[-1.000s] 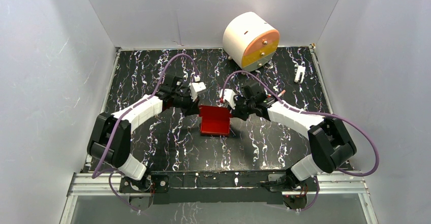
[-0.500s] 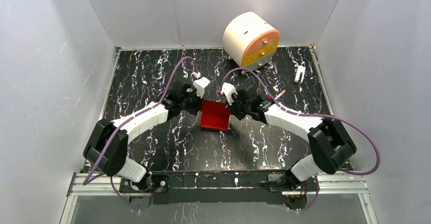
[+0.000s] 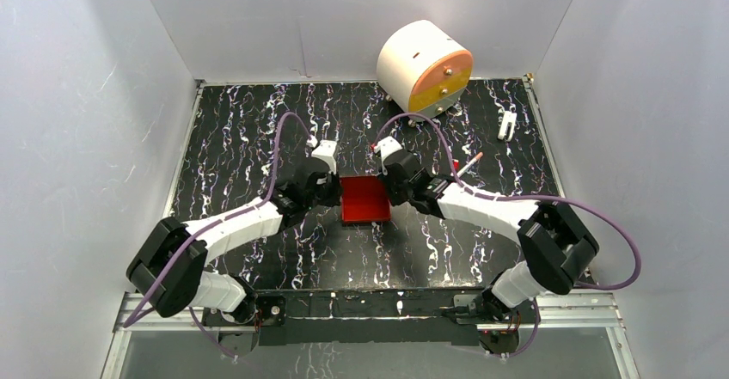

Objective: Fold the paper box

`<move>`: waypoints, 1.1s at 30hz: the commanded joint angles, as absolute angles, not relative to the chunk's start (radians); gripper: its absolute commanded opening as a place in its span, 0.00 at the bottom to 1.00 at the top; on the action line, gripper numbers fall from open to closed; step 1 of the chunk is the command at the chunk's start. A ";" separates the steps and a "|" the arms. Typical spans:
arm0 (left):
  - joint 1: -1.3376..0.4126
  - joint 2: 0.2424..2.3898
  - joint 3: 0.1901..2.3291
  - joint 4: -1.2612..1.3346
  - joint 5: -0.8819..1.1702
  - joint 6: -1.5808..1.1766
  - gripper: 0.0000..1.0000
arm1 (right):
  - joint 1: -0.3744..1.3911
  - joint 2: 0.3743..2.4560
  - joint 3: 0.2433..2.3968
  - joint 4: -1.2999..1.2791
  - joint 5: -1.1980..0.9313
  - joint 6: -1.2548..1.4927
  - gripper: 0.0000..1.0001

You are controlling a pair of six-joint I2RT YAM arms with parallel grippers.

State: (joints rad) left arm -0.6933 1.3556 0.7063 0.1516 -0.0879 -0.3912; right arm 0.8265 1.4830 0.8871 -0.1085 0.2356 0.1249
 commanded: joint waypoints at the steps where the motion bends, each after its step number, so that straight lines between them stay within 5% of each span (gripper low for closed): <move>1: -0.765 1.333 0.685 0.271 -0.223 -0.529 0.00 | 0.886 1.519 0.950 -0.051 0.303 0.319 0.03; 13: -0.874 1.336 0.623 0.325 -0.409 -0.642 0.00 | 1.004 1.570 0.919 -0.047 0.528 0.520 0.06; 33: -0.953 1.293 0.476 0.372 -0.428 -0.713 0.00 | 1.088 1.544 0.800 0.051 0.580 0.661 0.08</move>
